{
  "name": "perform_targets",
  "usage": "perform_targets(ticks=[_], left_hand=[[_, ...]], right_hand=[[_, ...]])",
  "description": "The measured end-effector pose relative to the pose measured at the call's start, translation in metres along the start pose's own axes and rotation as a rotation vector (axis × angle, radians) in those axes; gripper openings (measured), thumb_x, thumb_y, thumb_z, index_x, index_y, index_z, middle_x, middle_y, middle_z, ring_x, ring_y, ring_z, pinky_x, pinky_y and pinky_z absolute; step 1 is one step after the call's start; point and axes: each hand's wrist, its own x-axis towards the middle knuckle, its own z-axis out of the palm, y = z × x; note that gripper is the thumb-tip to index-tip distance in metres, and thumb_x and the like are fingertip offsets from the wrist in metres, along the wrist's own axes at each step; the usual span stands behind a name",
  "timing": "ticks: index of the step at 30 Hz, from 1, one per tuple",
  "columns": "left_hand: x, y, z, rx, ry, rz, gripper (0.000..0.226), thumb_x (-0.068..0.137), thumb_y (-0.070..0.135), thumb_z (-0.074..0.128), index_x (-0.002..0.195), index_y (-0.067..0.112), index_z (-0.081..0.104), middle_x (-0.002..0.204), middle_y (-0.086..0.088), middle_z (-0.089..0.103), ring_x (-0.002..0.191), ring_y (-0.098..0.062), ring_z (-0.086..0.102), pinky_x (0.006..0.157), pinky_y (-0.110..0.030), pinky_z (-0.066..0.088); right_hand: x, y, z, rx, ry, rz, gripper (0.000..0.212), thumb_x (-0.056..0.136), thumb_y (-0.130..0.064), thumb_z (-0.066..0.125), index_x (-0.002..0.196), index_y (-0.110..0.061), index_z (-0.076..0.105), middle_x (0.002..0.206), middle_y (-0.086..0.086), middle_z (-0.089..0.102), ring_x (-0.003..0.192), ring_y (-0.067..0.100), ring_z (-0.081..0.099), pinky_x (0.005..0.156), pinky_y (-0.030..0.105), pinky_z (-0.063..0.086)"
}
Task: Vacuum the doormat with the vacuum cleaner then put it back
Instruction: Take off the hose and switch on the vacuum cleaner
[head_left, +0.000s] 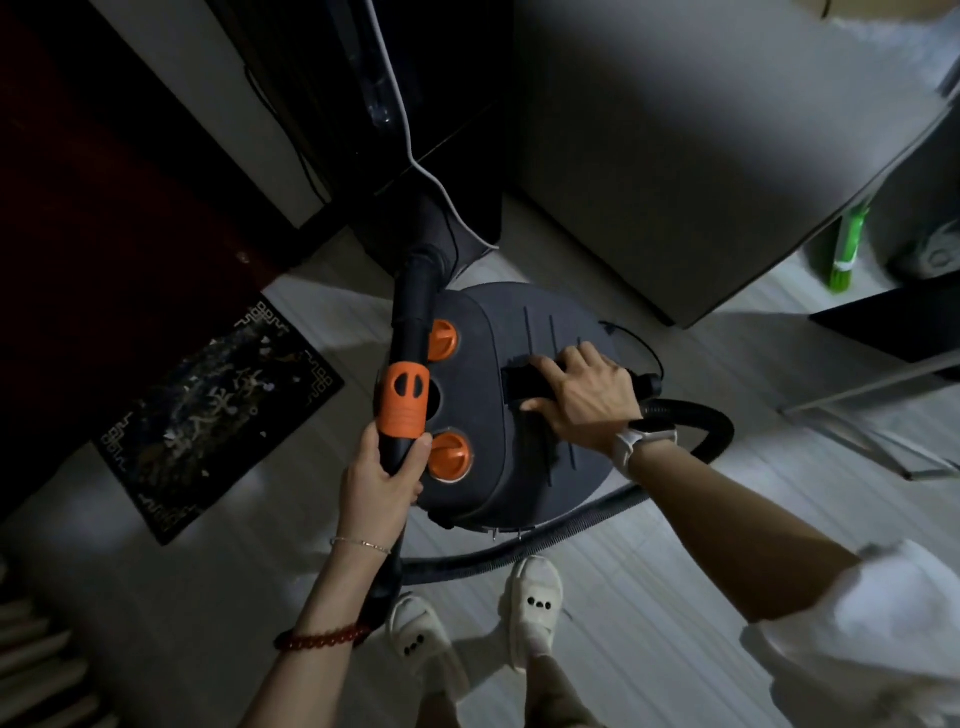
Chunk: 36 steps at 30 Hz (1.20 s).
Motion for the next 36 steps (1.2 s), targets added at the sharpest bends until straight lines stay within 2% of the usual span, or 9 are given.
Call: perform_targets(ticks=[6, 9, 11, 15, 19, 23, 27, 30, 36], left_hand=[[-0.008, -0.014, 0.008, 0.043, -0.016, -0.028, 0.024, 0.086, 0.025, 0.063, 0.106, 0.014, 0.053, 0.069, -0.005, 0.061, 0.055, -0.009, 0.06, 0.057, -0.029, 0.051], [-0.016, -0.024, 0.011, 0.109, -0.032, -0.018, 0.042, 0.08, 0.043, 0.063, 0.106, 0.011, 0.052, 0.092, -0.013, 0.061, 0.078, -0.035, 0.063, 0.07, -0.042, 0.051], [-0.022, -0.029, 0.014, 0.135, -0.035, 0.009, 0.062, 0.071, 0.052, 0.056, 0.112, 0.005, 0.053, 0.103, -0.017, 0.057, 0.094, -0.038, 0.06, 0.079, -0.043, 0.049], [-0.027, -0.04, 0.019, 0.229, -0.042, 0.062, 0.085, 0.068, 0.058, 0.044, 0.127, -0.003, 0.047, 0.128, -0.024, 0.05, 0.12, -0.037, 0.046, 0.1, -0.046, 0.04], [-0.026, -0.051, 0.018, 0.25, -0.07, 0.066, 0.075, 0.08, 0.048, 0.056, 0.134, -0.001, 0.04, 0.13, -0.023, 0.05, 0.12, -0.037, 0.048, 0.099, -0.046, 0.041], [-0.038, -0.062, 0.018, 0.294, -0.11, 0.123, 0.069, 0.088, 0.029, 0.058, 0.144, 0.006, 0.026, 0.137, -0.019, 0.046, 0.122, -0.035, 0.047, 0.097, -0.042, 0.042], [-0.056, -0.075, 0.022, 0.373, -0.182, 0.183, 0.072, 0.088, 0.03, 0.057, 0.146, 0.005, 0.021, 0.145, -0.019, 0.036, 0.129, -0.039, 0.038, 0.104, -0.054, 0.033], [-0.067, -0.077, 0.028, 0.345, -0.243, 0.175, 0.071, 0.088, 0.033, 0.057, 0.145, 0.008, 0.025, 0.143, -0.017, 0.04, 0.13, -0.033, 0.041, 0.104, -0.047, 0.037], [-0.075, -0.058, 0.054, 0.319, -0.335, 0.243, 0.053, 0.088, 0.029, 0.06, 0.133, 0.01, 0.041, 0.121, -0.013, 0.055, 0.11, -0.03, 0.054, 0.082, -0.03, 0.041]], right_hand=[[-0.032, -0.011, 0.011, 0.004, -0.055, 0.118, 0.069, 0.083, -0.071, 0.034, 0.126, -0.017, 0.044, 0.114, 0.009, 0.052, 0.108, 0.026, 0.048, 0.066, 0.032, 0.035], [-0.058, -0.021, 0.025, 0.099, 0.004, 0.12, 0.072, 0.076, -0.076, 0.03, 0.098, -0.015, 0.058, 0.087, 0.009, 0.061, 0.077, 0.029, 0.062, 0.052, 0.027, 0.032], [-0.076, -0.031, 0.039, 0.216, 0.021, 0.18, 0.071, 0.073, -0.076, 0.025, 0.089, -0.014, 0.056, 0.078, 0.008, 0.064, 0.063, 0.03, 0.063, 0.048, 0.025, 0.031], [-0.093, -0.042, 0.058, 0.23, -0.014, 0.294, 0.064, 0.079, -0.073, 0.038, 0.1, -0.014, 0.048, 0.092, 0.009, 0.067, 0.079, 0.033, 0.065, 0.058, 0.033, 0.042], [-0.09, -0.049, 0.064, 0.243, 0.065, 0.336, 0.073, 0.074, -0.079, 0.03, 0.098, -0.013, 0.05, 0.086, 0.011, 0.069, 0.073, 0.034, 0.066, 0.057, 0.035, 0.045], [-0.101, -0.054, 0.071, 0.243, 0.106, 0.368, 0.062, 0.078, -0.073, 0.041, 0.095, -0.013, 0.048, 0.085, 0.012, 0.068, 0.074, 0.035, 0.065, 0.056, 0.034, 0.042], [-0.132, -0.058, 0.078, 0.27, 0.107, 0.452, 0.059, 0.08, -0.07, 0.041, 0.096, -0.013, 0.045, 0.085, 0.012, 0.067, 0.075, 0.035, 0.064, 0.055, 0.033, 0.037], [-0.163, -0.061, 0.085, 0.298, 0.085, 0.527, 0.058, 0.081, -0.069, 0.039, 0.096, -0.014, 0.043, 0.086, 0.012, 0.067, 0.076, 0.036, 0.063, 0.054, 0.033, 0.034], [-0.208, -0.066, 0.097, 0.405, 0.097, 0.766, 0.06, 0.082, -0.067, 0.041, 0.099, -0.01, 0.043, 0.084, 0.015, 0.067, 0.078, 0.038, 0.063, 0.056, 0.035, 0.035]])
